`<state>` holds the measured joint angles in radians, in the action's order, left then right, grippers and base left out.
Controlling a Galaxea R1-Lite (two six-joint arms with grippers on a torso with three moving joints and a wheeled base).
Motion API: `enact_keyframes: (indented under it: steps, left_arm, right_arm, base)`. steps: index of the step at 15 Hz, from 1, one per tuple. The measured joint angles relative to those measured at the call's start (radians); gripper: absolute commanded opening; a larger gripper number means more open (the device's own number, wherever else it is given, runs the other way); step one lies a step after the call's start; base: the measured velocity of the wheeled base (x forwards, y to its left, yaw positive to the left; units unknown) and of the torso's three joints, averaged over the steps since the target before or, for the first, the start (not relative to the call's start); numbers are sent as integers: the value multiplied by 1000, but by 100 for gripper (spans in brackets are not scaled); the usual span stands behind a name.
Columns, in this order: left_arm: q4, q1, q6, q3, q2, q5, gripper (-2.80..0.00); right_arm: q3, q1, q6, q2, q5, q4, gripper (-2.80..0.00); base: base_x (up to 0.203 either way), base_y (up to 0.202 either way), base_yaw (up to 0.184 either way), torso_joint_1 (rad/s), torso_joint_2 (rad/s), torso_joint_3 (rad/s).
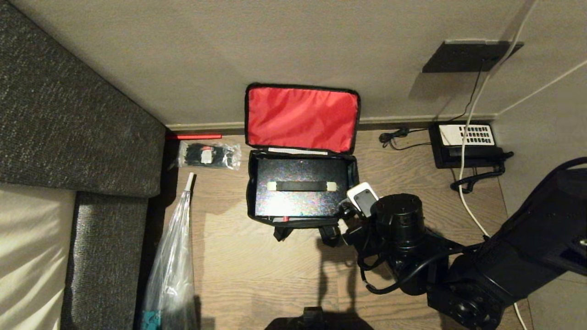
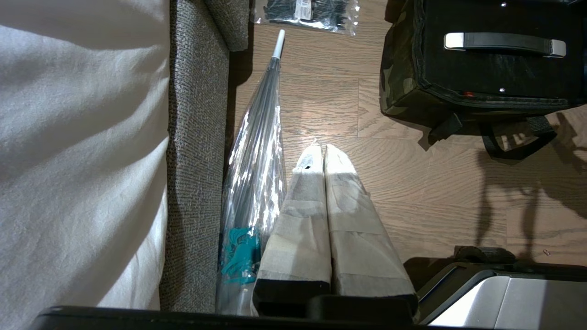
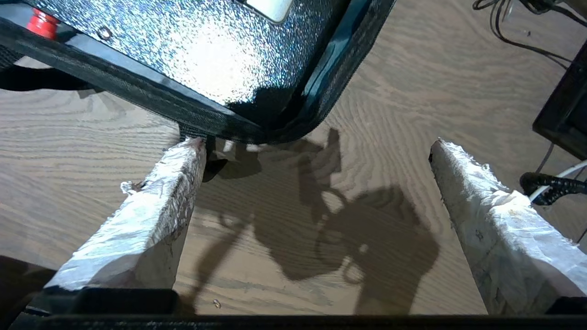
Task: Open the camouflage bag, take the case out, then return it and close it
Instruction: Grip the handle
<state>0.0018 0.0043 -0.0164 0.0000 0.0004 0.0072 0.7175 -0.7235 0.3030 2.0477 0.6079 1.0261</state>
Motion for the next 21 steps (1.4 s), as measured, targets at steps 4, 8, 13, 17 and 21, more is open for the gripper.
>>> enact_keyframes:
  steps: [4, 8, 13, 17, 21]
  left_arm:
    - [0, 0, 0, 0, 0, 0, -280]
    - [0, 0, 0, 0, 0, 0, -280]
    - [0, 0, 0, 0, 0, 0, -280]
    - [0, 0, 0, 0, 0, 0, -280]
    - [0, 0, 0, 0, 0, 0, -280]
  right_arm:
    - [7, 0, 0, 15, -5, 2, 0]
    - [10, 0, 0, 25, -6, 2, 0]
    - [10, 0, 4, 29, -6, 3, 0]
    - [11, 0, 6, 30, -6, 5, 0]
    - [8, 0, 18, 30, -5, 4, 0]
  base:
    - [0, 0, 0, 0, 0, 0]
    - [0, 0, 0, 0, 0, 0]
    - [0, 0, 0, 0, 0, 0]
    - [107, 0, 1, 2, 0, 0]
    - [25, 0, 0, 1, -1, 1]
